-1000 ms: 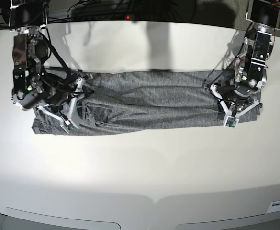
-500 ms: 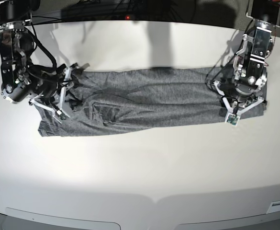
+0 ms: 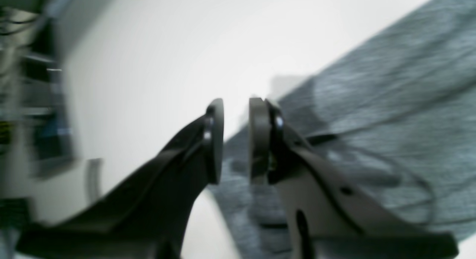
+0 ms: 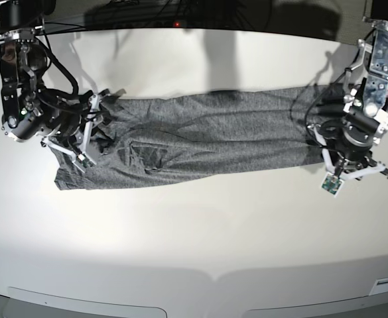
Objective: Fold the T-shirt properly
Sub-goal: 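Grasp the strip's end with the left gripper and pull it straight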
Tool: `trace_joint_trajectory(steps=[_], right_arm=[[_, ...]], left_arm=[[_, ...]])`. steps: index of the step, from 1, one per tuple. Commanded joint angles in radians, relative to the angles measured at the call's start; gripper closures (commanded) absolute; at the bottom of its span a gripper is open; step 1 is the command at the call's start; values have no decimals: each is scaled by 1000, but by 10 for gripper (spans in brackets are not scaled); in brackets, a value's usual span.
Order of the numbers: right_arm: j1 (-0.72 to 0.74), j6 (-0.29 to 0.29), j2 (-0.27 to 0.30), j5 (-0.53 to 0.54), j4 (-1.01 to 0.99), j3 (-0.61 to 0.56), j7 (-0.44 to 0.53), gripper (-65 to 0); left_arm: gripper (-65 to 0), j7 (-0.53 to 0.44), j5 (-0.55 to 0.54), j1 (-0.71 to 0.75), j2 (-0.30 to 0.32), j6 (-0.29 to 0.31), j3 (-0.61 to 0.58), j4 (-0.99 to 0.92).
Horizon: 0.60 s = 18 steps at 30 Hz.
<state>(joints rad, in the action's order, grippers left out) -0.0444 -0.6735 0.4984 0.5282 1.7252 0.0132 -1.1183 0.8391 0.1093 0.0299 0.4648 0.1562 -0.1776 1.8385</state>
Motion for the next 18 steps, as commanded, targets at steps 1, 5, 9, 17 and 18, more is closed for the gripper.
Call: trace_joint_trajectory(steps=[1, 5, 9, 17, 18], right_arm=[[13, 1, 14, 12, 16, 7, 10, -229], [13, 0, 14, 20, 16, 7, 0, -229], [13, 0, 14, 77, 16, 7, 3, -230], [13, 45, 14, 90, 16, 7, -75, -290], [13, 45, 14, 96, 16, 7, -67, -302]], left_arm=[[-119, -7, 6, -16, 23, -9, 7, 18], [-119, 32, 3, -7, 77, -34, 7, 17], [-159, 38, 3, 3, 122, -126, 7, 3], [-355, 104, -131, -5, 143, -174, 7, -169], [-357, 97, -154, -7, 143, -175, 7, -202]])
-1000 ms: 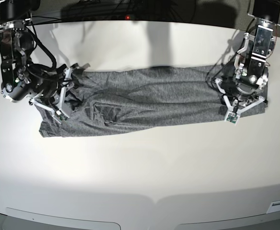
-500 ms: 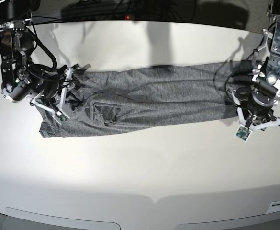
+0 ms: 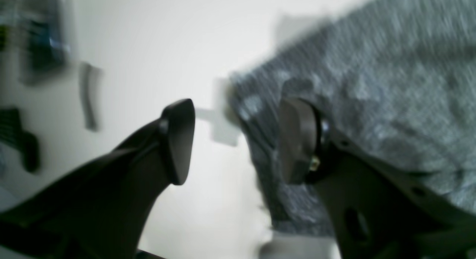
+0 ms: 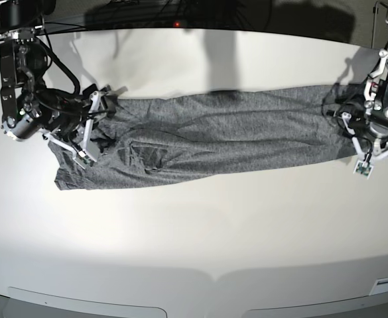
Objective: Fold the T-shirt properly
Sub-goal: 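Grasp the strip's end with the left gripper and pull it straight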
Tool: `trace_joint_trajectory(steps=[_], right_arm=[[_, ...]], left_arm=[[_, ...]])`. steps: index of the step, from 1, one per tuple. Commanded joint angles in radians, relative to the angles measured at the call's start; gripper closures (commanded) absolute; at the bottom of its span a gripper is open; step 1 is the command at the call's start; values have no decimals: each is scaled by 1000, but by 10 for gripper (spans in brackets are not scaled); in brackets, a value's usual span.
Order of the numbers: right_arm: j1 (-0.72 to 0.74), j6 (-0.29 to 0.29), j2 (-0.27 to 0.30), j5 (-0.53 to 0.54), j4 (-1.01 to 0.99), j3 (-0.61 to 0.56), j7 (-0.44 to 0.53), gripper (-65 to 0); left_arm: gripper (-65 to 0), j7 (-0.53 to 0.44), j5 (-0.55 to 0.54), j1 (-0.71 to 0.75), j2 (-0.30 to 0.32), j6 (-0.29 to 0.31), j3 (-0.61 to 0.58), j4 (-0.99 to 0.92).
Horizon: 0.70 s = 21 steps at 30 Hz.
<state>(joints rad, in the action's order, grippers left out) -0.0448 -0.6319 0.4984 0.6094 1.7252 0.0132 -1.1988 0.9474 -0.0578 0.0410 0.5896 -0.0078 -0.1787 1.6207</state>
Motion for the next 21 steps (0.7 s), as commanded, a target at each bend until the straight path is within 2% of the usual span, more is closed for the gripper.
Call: trace_joint_trajectory(steps=[1, 5, 8, 10, 12, 17, 19, 21], right_arm=[[13, 3, 14, 30, 16, 7, 30, -302], [13, 3, 14, 80, 16, 7, 62, -302], [13, 3, 14, 79, 16, 7, 60, -302], [13, 3, 14, 79, 16, 7, 56, -302], [13, 3, 14, 79, 16, 7, 56, -302], [13, 3, 14, 79, 16, 7, 54, -302], [13, 3, 14, 79, 16, 7, 54, -302], [10, 3, 14, 80, 16, 7, 53, -302]], left_arm=[[-356, -27, -6, -21, 18, -11, 8, -16], [-356, -73, -63, -27, 18, -11, 27, -83], [-356, -75, -128, -27, 18, 7, 99, -83], [-356, -77, -196, -27, 18, 62, 174, -83], [-356, -68, -309, -27, 18, 137, 262, -83], [-356, 32, -596, -27, 18, 381, 458, -84], [-356, 46, -620, -26, 18, 450, 503, -89], [-356, 48, -620, -26, 24, 481, 528, -116]])
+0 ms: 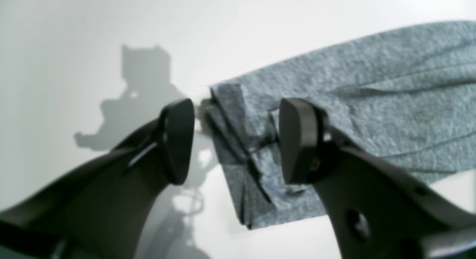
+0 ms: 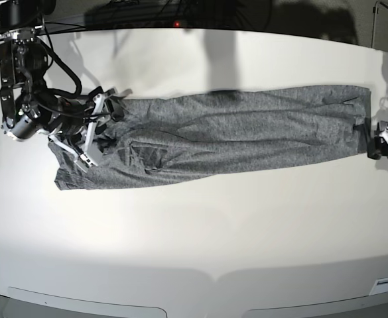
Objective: Fold the T-shirt properly
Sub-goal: 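Grasp the strip's end with the left gripper and pull it straight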
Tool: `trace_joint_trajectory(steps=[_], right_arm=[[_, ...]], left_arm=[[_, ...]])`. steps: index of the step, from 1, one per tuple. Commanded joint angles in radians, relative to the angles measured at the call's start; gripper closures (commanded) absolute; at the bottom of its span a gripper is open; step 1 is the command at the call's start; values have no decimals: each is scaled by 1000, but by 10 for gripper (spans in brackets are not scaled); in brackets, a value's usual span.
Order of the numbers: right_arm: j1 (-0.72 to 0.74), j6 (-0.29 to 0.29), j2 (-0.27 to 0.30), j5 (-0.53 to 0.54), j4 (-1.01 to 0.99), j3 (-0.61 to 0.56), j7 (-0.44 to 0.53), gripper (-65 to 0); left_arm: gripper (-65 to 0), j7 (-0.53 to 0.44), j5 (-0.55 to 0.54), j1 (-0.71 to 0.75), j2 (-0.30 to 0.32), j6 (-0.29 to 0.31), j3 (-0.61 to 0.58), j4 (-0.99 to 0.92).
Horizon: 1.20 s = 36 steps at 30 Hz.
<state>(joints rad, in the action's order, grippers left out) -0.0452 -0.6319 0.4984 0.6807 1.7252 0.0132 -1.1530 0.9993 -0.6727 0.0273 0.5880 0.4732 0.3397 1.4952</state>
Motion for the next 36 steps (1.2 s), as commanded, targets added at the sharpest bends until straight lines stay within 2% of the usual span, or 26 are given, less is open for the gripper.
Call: trace_joint_trajectory(steps=[1, 6, 11, 14, 19, 26, 29, 36], right_arm=[[9, 3, 14, 8, 16, 7, 7, -302], [8, 3, 14, 9, 16, 7, -3, -302], [8, 3, 14, 48, 16, 7, -2, -302], [9, 1, 14, 64, 16, 7, -3, -302], [9, 0, 14, 63, 16, 7, -3, -302], [9, -1, 14, 63, 16, 7, -2, -302], [9, -1, 14, 63, 16, 7, -2, -302], [9, -1, 14, 63, 16, 7, 1, -302]], left_arm=[[-356, -5, -5, -13, 34, 4, 11, -18], [-356, -50, -55, -18, 75, 41, 11, -231], [-356, 5, -275, -60, 88, 169, 11, -453], [-356, 27, -368, -86, 80, 223, 11, -554], [-356, 42, -380, -92, 35, 225, 11, -635], [-356, 184, -381, -91, -42, 225, 11, -638], [-356, 237, -412, -91, -43, 225, 11, -638], [-355, 233, -468, -91, -26, 225, 11, -638]])
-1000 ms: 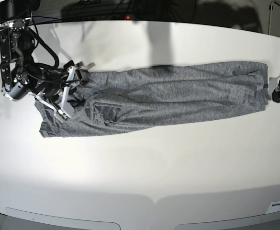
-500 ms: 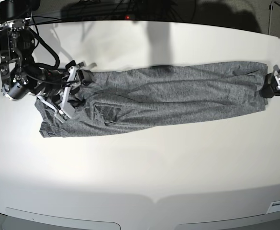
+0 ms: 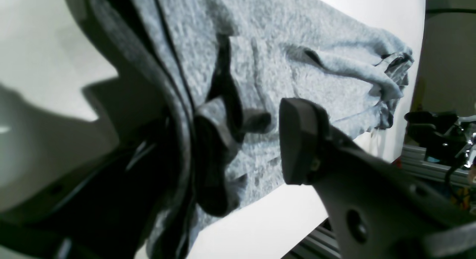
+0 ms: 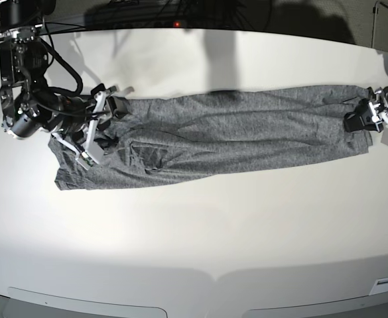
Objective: Fold the T-shirt properly
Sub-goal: 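Grasp the strip's end with the left gripper and pull it straight, then lift the strip's end with the left gripper and fold it toward the middle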
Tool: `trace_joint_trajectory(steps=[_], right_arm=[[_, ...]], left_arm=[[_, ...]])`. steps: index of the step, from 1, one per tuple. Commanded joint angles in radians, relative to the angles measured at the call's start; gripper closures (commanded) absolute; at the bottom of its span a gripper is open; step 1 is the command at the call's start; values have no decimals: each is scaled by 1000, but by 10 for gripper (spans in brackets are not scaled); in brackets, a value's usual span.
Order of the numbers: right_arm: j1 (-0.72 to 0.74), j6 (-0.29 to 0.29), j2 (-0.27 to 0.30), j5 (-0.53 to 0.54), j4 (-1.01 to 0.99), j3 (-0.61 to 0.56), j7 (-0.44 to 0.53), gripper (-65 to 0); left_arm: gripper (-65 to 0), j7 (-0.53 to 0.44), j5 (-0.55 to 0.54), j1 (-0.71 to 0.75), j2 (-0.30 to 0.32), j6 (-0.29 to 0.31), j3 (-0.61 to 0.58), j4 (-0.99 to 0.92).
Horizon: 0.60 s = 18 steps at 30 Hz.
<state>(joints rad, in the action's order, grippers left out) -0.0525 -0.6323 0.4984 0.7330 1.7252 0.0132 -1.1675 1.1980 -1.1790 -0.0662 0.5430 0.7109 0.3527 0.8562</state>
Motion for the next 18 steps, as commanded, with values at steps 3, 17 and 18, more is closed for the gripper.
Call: trace_joint_trajectory(steps=[3, 17, 18], right_arm=[[16, 0, 14, 11, 16, 7, 19, -302], [21, 0, 8, 10, 16, 7, 55, -302], [23, 0, 2, 3, 16, 7, 62, -302]], left_arm=[[-232, 11, 18, 2, 19, -13, -2, 1], [0, -6, -72, -5, 19, -29, -2, 154], [0, 4, -81, -5, 17, -29, -2, 180]])
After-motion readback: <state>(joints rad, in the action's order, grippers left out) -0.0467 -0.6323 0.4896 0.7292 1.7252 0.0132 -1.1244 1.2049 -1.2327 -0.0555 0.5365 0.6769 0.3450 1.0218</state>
